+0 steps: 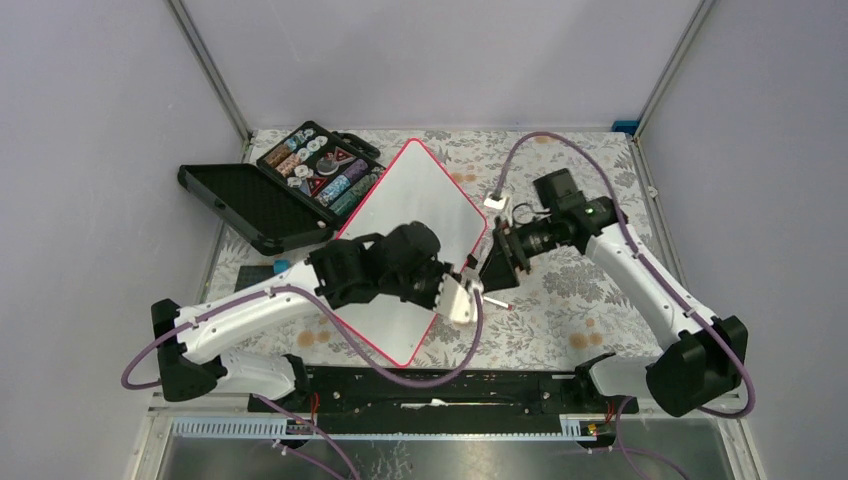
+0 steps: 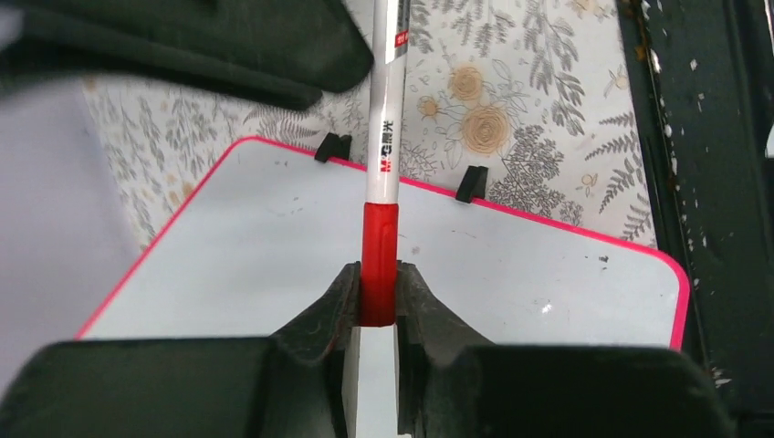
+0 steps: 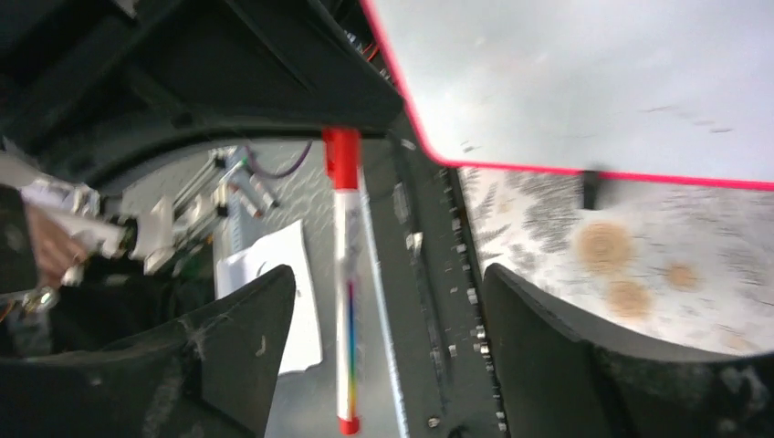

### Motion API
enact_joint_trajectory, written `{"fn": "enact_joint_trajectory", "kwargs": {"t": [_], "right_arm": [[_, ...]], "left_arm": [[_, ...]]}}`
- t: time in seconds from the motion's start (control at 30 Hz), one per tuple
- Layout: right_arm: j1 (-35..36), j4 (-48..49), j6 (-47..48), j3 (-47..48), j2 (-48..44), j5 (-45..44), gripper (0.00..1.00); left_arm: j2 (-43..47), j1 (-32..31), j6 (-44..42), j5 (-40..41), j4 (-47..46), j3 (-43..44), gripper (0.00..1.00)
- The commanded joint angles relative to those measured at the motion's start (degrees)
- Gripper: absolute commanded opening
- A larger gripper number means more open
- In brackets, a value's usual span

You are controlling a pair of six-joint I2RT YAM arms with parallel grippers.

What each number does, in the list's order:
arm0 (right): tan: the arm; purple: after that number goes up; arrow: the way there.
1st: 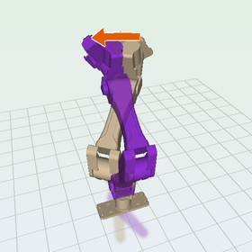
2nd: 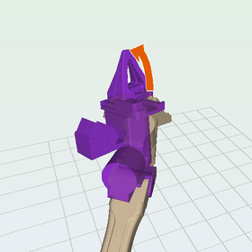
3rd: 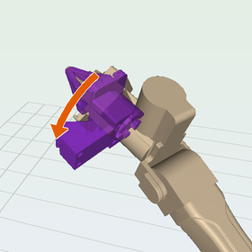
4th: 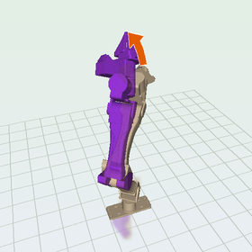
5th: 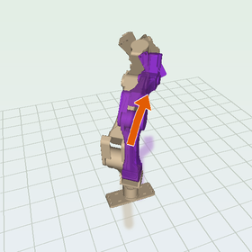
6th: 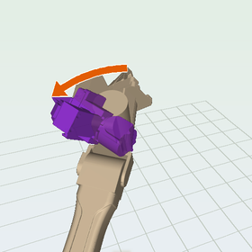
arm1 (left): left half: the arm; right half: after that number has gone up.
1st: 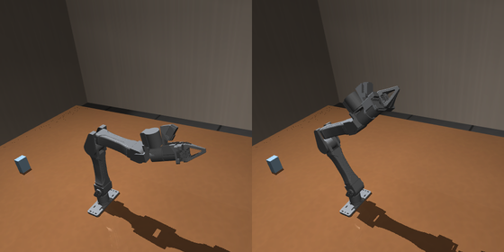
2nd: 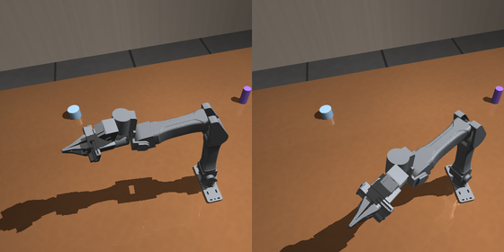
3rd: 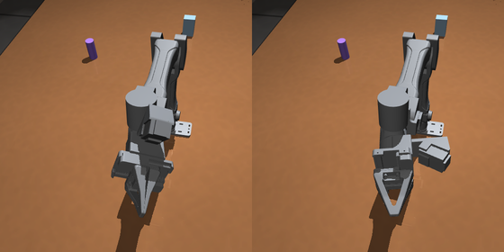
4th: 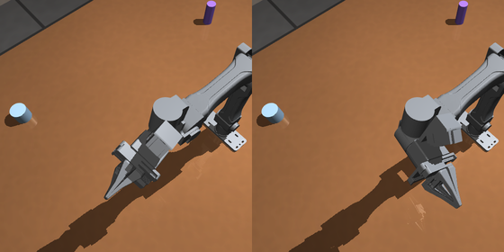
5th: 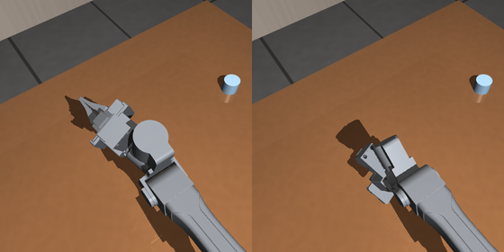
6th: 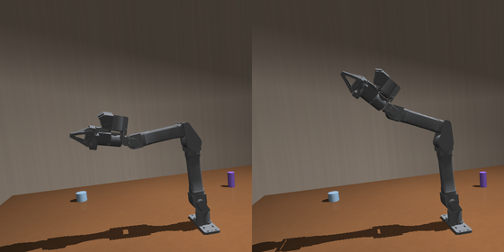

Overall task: Write a sentence on the whiteboard
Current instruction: Pass from the right arm to the left, then open the pen cap from the whiteboard marker.

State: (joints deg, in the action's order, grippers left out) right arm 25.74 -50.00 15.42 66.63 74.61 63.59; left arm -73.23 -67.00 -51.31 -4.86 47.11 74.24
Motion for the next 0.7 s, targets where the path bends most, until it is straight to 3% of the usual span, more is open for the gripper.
{"fn": "enact_joint_trajectory", "kwargs": {"t": [0.0,0.13,0.3,0.37,0.43,0.67], "right_arm": [[-8.5,4.5,-4.0,3.5,-2.7,3.1,0.88],[-9.2,17.4,-18.8,-0.6,-8.4,-4.0,0.94],[-9.3,16.5,-16.9,1.0,-6.6,3.1,0.93],[-9.3,20.0,-20.5,0.8,-6.2,7.0,0.9],[-9.2,27.1,-28.1,-0.6,-6.6,7.6,0.84],[-8.0,39.1,-40.6,-3.6,-6.3,7.7,0.7]], "left_arm": [[-1.2,7.7,13.7,-11.3,0.0,6.6,0.0],[-3.2,15.2,24.4,-21.4,0.1,9.3,0.0],[-2.2,21.7,32.0,-29.6,-3.5,8.1,0.0],[-2.0,22.9,33.3,-30.9,-3.8,7.9,0.0],[-1.9,23.4,33.8,-32.2,-3.9,8.0,0.0],[-2.7,23.5,33.2,-34.5,-3.2,8.3,0.0]]}}
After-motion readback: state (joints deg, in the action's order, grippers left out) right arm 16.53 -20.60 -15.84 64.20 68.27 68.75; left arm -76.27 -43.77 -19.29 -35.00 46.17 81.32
